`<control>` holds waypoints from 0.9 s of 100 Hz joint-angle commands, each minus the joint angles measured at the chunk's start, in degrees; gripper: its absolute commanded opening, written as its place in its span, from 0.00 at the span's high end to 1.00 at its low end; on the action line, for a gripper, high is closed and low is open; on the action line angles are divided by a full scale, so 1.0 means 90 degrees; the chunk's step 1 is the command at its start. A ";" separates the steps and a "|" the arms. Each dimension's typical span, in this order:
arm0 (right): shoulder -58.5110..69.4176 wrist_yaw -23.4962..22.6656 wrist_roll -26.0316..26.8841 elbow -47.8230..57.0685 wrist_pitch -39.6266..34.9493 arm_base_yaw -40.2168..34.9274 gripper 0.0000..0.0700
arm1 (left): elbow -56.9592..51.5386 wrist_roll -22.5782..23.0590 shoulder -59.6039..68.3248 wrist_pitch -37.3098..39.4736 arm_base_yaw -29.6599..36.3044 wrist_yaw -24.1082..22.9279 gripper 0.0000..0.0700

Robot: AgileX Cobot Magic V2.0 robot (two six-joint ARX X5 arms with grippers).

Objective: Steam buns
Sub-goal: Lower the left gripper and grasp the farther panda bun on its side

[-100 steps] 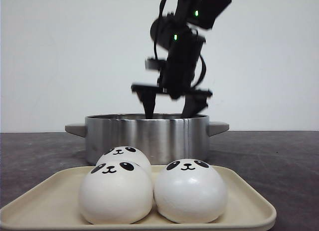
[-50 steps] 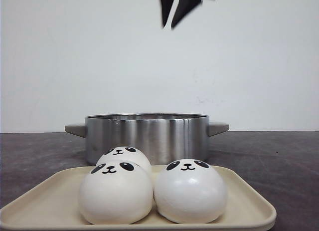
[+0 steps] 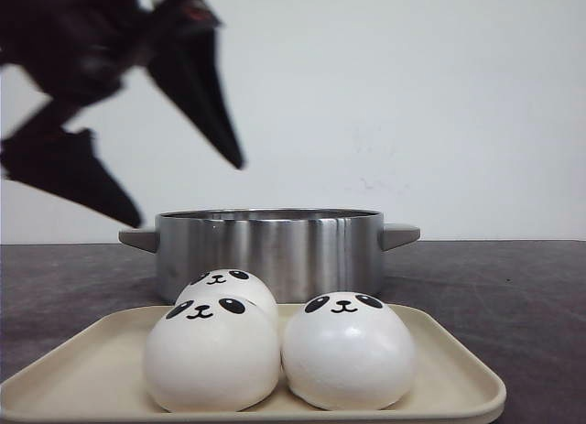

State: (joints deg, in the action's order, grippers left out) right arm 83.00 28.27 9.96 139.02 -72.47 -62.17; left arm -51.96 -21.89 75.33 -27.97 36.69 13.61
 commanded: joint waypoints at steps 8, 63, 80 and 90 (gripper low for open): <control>-0.0078 0.0646 0.0505 0.0107 -0.0452 -0.0430 0.98 | -0.0619 -0.0085 0.0981 -0.0219 0.0068 -0.0036 0.05; -0.0707 0.1576 0.1013 0.0087 -0.1003 -0.0882 0.98 | -0.0971 -0.0075 0.2664 -0.0357 0.0083 -0.0061 0.55; -0.0692 0.1579 0.0991 0.0085 -0.1003 -0.0882 0.98 | -0.0984 -0.0019 0.2606 -0.0449 0.0083 -0.0129 0.98; -0.0687 0.1581 0.0986 0.0032 -0.1003 -0.0882 0.98 | -0.1105 0.0117 0.2251 -0.0580 0.0090 -0.0114 0.99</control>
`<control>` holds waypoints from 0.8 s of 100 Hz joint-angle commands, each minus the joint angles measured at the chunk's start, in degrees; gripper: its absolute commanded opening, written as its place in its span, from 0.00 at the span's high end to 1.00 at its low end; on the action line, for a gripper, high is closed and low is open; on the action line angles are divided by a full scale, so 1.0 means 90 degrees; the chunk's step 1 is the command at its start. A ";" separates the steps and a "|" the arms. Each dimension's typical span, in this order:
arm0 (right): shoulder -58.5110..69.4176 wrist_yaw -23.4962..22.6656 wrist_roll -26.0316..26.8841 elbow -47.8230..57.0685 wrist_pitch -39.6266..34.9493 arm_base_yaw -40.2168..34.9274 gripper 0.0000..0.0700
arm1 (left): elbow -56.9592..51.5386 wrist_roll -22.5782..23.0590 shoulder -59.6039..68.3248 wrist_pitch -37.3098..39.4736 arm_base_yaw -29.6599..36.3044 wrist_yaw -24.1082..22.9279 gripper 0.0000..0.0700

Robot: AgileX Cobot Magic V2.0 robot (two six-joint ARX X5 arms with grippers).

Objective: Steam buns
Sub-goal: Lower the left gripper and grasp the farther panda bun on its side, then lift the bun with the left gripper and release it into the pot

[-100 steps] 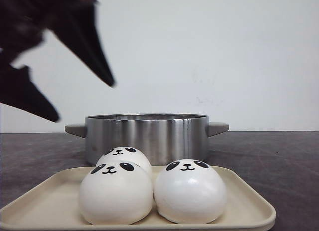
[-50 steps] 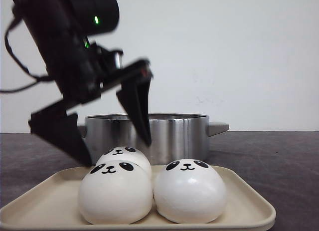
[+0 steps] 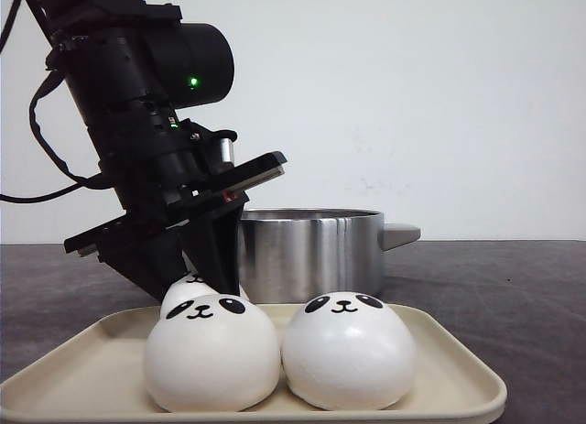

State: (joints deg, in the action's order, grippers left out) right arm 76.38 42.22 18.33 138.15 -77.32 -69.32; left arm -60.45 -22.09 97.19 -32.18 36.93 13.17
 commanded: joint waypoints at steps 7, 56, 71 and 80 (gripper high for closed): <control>0.0046 0.0032 0.0058 0.0061 -0.0464 -0.0087 0.98 | -0.0304 0.0335 -0.0641 -0.0112 0.0119 -0.0029 0.99; 0.0316 0.0034 0.0053 0.0053 -0.0461 -0.0087 0.98 | -0.2123 0.1047 -0.0867 0.0631 -0.0561 -0.1377 0.98; 0.0469 0.0029 0.0051 0.0053 -0.0461 -0.0087 0.98 | -0.2191 0.1047 -0.0104 0.0758 -0.0845 -0.1382 0.98; 0.0544 0.0027 0.0049 0.0053 -0.0461 -0.0087 0.98 | -0.2191 0.1047 0.0321 0.0872 -0.0967 -0.1382 0.98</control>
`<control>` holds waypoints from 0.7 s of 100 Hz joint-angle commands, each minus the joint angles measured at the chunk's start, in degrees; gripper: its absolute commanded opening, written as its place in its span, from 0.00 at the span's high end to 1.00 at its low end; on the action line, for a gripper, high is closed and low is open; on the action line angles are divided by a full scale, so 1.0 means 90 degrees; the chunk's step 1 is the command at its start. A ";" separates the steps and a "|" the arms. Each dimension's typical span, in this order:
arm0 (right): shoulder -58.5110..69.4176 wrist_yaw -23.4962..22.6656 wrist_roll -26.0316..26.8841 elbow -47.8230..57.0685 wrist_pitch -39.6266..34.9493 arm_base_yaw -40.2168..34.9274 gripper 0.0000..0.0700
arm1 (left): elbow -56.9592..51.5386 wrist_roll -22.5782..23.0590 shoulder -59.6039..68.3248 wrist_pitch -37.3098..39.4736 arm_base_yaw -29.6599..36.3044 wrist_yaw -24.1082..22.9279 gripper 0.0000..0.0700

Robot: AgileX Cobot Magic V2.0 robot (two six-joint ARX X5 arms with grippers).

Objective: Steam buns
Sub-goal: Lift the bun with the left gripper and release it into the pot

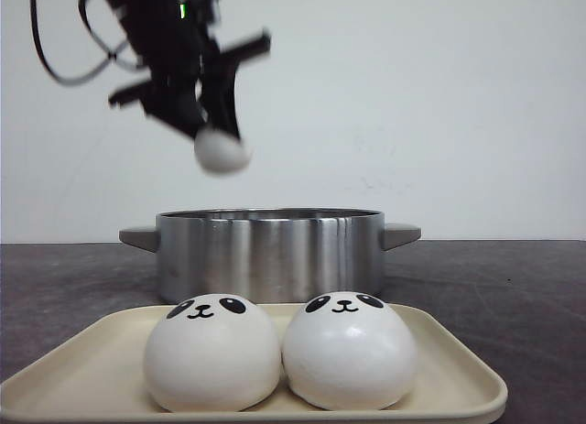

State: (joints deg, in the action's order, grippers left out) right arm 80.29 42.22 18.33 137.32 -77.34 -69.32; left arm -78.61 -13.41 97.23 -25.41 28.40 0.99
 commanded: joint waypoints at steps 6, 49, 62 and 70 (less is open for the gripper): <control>0.0158 0.0027 0.0049 0.0146 -0.0459 -0.0087 0.98 | -0.0172 0.0083 0.0568 0.0255 -0.0083 -0.0029 0.98; 0.0185 0.0024 0.0056 0.0146 -0.0459 -0.0090 0.98 | -0.0172 -0.0255 0.1392 0.1294 -0.0287 -0.0019 0.24; 0.0187 0.0022 0.0032 0.0146 -0.0459 -0.0090 0.98 | -0.0177 -0.0255 0.1365 0.1333 -0.0304 -0.0017 0.20; 0.0187 0.0027 -0.0029 0.0102 -0.0459 -0.0087 0.98 | -0.0177 -0.0270 0.1297 0.1241 -0.0318 -0.0015 0.20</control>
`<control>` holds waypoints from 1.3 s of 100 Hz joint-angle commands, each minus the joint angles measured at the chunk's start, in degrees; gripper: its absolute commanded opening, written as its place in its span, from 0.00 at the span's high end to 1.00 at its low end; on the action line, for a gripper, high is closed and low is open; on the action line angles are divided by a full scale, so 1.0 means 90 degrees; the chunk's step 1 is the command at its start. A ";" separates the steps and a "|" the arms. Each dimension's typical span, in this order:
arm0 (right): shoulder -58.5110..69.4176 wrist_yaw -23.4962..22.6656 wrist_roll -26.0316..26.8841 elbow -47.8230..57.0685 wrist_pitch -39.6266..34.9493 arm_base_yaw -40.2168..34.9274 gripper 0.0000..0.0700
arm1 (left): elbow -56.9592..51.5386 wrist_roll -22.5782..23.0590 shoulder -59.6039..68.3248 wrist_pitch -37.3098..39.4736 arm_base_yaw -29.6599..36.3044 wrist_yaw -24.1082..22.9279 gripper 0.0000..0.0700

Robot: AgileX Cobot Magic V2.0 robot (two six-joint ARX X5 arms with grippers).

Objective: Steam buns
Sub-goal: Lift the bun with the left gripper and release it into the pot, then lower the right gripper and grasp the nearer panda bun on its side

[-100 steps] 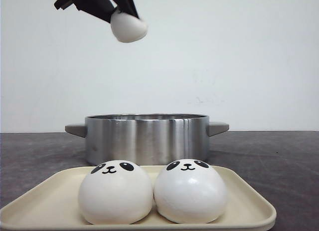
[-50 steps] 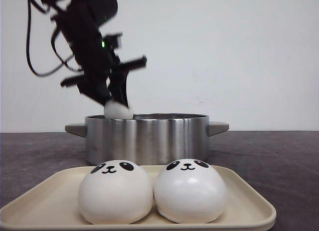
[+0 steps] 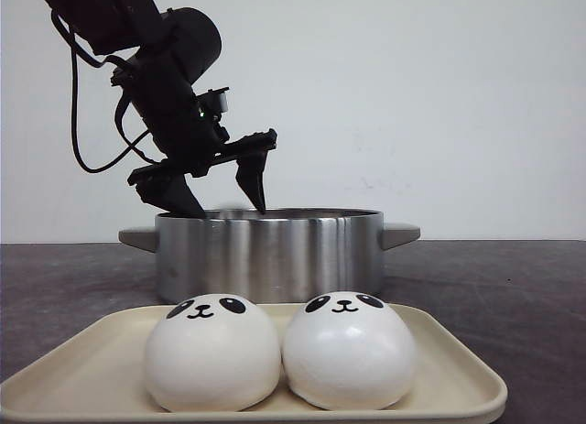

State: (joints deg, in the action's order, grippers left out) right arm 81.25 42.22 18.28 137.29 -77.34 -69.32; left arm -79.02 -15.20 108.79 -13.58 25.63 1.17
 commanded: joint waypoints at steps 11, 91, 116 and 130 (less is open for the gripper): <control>0.0080 0.0034 -0.0095 -0.0063 -0.0459 -0.0083 0.98 | -0.0134 -0.0092 -0.0238 -0.0357 -0.0027 -0.0012 0.21; 0.0080 -0.4498 0.1025 -0.7242 0.2142 0.1829 0.93 | -0.0134 0.0015 -0.4809 -0.2317 -0.0012 -0.0085 0.21; 0.0080 -0.4981 0.1661 -0.8835 0.3305 0.1739 0.18 | -0.0134 0.0022 -0.5515 -0.2348 -0.0012 -0.0085 0.21; 0.0080 -0.5085 0.1923 -0.9304 0.3903 0.1746 0.29 | -0.0134 0.0022 -0.5566 -0.2402 -0.0012 -0.0085 0.21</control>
State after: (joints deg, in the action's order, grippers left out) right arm 81.21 -3.46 33.15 53.98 -44.16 -53.12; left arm -79.15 -15.64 57.95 -35.24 25.19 0.21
